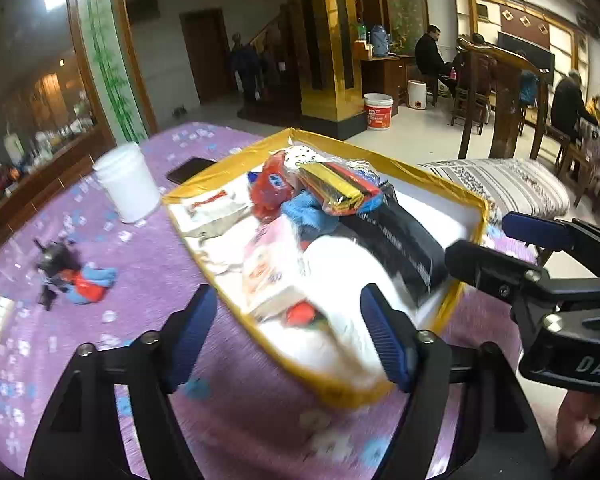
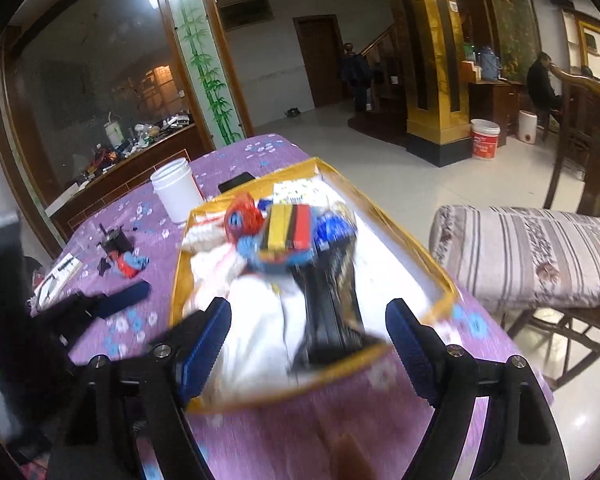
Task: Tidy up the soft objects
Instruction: 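Withdraw both open tools up and away from the tray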
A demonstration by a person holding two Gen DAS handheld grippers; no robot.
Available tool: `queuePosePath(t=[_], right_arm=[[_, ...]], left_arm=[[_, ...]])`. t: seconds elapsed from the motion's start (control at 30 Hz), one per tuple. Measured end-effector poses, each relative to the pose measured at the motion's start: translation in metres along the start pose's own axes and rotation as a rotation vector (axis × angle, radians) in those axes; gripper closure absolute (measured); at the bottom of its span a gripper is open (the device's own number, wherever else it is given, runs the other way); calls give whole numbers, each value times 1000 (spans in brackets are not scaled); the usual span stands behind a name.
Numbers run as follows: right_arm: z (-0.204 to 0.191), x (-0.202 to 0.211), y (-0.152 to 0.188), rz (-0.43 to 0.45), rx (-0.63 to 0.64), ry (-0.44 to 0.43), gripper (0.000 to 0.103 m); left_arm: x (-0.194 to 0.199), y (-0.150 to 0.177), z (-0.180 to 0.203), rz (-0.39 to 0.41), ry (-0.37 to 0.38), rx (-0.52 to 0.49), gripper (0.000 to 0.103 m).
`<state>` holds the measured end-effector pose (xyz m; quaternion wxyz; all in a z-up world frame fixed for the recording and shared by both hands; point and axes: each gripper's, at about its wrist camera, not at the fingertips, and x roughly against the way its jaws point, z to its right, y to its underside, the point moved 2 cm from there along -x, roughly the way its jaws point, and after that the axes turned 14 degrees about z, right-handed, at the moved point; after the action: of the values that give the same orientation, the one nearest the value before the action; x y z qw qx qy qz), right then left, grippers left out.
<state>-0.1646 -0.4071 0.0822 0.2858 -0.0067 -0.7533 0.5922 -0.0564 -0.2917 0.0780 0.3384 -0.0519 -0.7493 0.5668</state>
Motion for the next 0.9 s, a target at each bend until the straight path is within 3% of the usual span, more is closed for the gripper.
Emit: queuePosePath(t=[0.3, 0.6, 0.9], right_arm=[[-25, 35, 45, 67, 59, 90, 22], [-36, 34, 52, 82, 123, 129, 22], [-27, 25, 54, 64, 93, 136, 22]], left_arm=[[33, 32, -8, -3, -85, -56, 25], [30, 38, -24, -11, -116, 7, 25], [25, 43, -25, -22, -134, 1, 25]])
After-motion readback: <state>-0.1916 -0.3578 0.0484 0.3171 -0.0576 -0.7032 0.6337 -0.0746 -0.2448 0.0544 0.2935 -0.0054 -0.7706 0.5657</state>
